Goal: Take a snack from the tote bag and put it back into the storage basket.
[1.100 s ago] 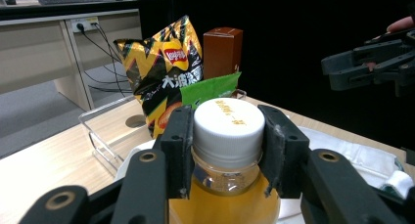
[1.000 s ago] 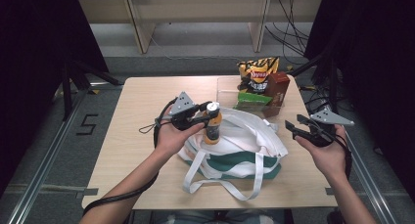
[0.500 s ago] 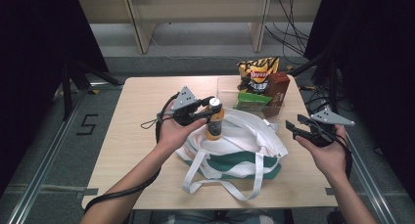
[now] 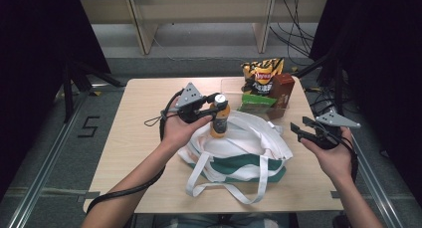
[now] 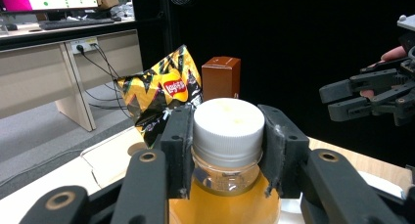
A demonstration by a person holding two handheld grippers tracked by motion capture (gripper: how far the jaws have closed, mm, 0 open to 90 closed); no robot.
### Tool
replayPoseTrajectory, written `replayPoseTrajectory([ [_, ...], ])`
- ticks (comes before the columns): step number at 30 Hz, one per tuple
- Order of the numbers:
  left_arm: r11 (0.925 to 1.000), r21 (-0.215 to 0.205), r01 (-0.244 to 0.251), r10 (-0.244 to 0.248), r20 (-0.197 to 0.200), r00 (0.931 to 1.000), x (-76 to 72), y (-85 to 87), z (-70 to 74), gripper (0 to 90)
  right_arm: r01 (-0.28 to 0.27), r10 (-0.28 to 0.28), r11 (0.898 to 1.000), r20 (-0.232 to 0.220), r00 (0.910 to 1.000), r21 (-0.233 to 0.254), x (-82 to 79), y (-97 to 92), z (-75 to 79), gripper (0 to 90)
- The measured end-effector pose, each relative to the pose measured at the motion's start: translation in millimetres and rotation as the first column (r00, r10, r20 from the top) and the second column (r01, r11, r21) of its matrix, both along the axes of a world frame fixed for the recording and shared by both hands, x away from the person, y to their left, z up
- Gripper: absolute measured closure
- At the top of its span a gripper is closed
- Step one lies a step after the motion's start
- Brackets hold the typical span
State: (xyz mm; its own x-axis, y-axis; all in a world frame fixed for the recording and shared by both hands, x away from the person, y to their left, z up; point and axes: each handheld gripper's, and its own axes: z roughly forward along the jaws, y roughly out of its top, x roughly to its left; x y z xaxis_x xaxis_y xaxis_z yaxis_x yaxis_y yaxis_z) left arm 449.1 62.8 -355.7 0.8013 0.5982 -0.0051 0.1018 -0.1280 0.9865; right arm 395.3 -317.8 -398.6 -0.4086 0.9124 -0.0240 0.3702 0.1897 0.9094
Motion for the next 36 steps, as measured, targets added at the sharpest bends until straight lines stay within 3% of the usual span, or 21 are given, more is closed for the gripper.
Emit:
replayPoseTrajectory([
  [9,1.0,-0.003,0.002,-0.002,0.013,0.9999,2.9,-3.1,6.5,59.2,-0.015,0.015,1.0,-0.032,0.9994,0.007,-0.6,0.2,0.3,48.2],
  [10,1.0,-0.004,0.003,-0.003,0.016,0.9999,3.4,-3.6,7.3,59.2,-0.007,0.007,1.0,-0.014,0.9999,0.002,-0.1,0.3,-0.7,48.1],
  [29,0.9997,-0.024,0.006,-0.005,0.046,0.9989,9.0,-7.3,24.1,59.2,0.001,-0.001,1.0,-0.006,1.0,0.004,0.7,-0.2,-1.6,48.1],
  [35,0.9996,-0.029,0.006,-0.005,0.057,0.9984,9.9,-8.5,30.3,59.2,0.006,-0.006,1.0,-0.028,0.9996,0.019,-0.8,0.5,-0.6,48.1],
  [36,0.9995,-0.03,0.006,-0.004,0.059,0.9982,10.1,-8.6,31.3,59.1,0.005,-0.004,1.0,-0.01,0.9999,0.01,0.4,-0.1,-1.2,48.1],
])
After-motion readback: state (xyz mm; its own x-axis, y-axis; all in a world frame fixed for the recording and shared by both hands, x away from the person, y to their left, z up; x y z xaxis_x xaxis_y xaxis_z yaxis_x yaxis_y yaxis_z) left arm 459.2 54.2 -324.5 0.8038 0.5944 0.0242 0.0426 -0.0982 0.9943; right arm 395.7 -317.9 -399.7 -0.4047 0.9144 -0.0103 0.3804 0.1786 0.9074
